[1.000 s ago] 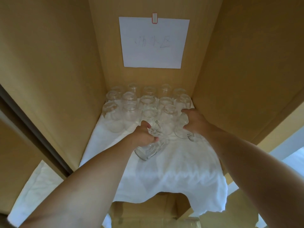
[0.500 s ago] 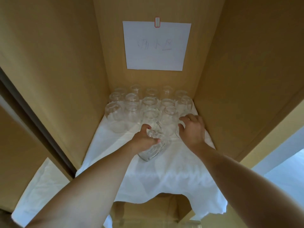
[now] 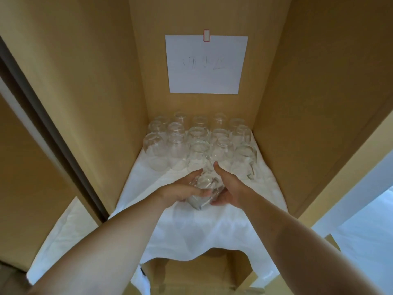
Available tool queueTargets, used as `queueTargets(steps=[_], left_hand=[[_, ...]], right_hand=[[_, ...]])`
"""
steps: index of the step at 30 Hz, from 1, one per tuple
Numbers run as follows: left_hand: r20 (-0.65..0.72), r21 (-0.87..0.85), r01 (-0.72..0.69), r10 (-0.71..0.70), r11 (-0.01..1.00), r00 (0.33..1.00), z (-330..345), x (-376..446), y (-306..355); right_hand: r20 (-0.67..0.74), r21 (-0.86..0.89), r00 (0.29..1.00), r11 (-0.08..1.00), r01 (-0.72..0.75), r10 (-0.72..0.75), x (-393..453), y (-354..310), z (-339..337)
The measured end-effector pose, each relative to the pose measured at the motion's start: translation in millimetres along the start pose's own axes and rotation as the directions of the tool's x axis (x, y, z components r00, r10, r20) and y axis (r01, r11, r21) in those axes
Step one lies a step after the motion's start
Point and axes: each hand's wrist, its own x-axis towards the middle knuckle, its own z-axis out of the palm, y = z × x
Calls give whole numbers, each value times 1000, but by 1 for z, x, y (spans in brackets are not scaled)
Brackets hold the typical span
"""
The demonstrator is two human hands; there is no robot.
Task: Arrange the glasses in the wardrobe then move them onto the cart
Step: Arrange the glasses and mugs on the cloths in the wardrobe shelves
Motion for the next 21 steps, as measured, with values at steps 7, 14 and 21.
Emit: queueTargets(steps=[7, 14, 21], left_hand=[[-160, -357, -27, -33, 934, 987, -7, -12, -29], [-331, -373, -107, -25, 922, 943, -35, -22, -20], [-578, -52, -47, 9, 998, 816, -70, -22, 5]], right_hand=[[-168, -25, 981, 995, 96, -99, 5, -1, 21], [182, 443, 976, 896, 30, -123, 0, 10, 35], [-26, 39, 1000, 999, 7, -6, 10, 1, 41]])
